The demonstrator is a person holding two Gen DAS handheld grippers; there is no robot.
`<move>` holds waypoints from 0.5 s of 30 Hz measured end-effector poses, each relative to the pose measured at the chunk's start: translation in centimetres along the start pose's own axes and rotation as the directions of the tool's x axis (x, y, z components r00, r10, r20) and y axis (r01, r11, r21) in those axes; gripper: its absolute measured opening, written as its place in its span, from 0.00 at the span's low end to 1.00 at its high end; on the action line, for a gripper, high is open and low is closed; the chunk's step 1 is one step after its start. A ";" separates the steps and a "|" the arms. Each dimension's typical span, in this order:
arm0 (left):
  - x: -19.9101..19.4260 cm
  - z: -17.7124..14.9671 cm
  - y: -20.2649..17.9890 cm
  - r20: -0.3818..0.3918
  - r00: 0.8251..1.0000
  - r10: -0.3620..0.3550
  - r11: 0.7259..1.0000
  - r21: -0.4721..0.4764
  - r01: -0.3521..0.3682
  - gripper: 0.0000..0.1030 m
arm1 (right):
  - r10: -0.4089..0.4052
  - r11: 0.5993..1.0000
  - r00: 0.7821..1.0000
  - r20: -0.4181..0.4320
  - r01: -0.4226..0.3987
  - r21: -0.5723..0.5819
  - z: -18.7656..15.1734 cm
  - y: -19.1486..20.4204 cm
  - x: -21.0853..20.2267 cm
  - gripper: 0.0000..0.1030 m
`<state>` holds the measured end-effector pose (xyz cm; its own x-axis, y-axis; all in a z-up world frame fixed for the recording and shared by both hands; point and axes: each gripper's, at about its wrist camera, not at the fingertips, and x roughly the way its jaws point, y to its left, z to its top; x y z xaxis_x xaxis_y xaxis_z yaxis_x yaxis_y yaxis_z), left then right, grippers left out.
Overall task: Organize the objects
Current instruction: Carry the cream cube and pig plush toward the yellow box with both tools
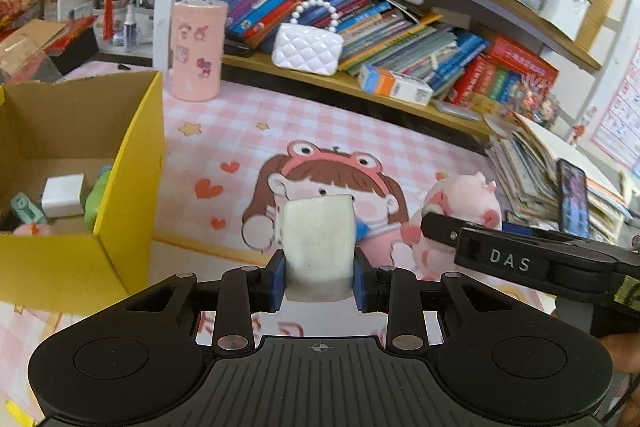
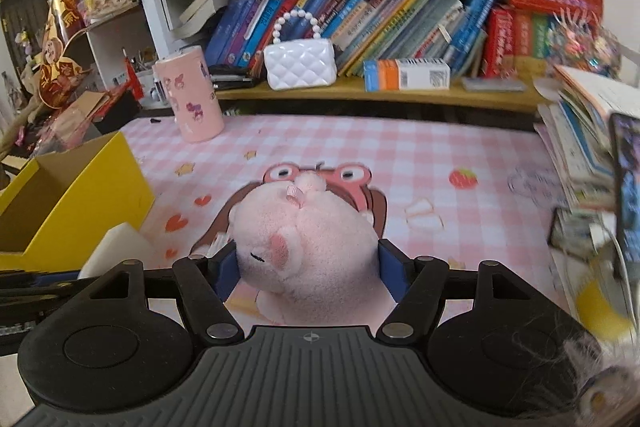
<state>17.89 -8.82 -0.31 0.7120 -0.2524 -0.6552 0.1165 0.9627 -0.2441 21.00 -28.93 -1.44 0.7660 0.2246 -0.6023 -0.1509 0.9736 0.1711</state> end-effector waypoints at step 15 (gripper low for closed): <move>-4.6 -3.8 3.0 -0.054 0.990 -0.133 0.989 0.062 0.137 0.29 | -0.065 0.997 0.994 -0.092 0.070 0.045 -6.9 5.7 -6.0 0.65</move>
<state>12.39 -5.19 -0.73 0.6515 -0.3835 -0.6545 0.2558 0.9233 -0.2864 11.20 -24.49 -2.25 0.7137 0.1631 -0.6812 -0.0685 0.9841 0.1639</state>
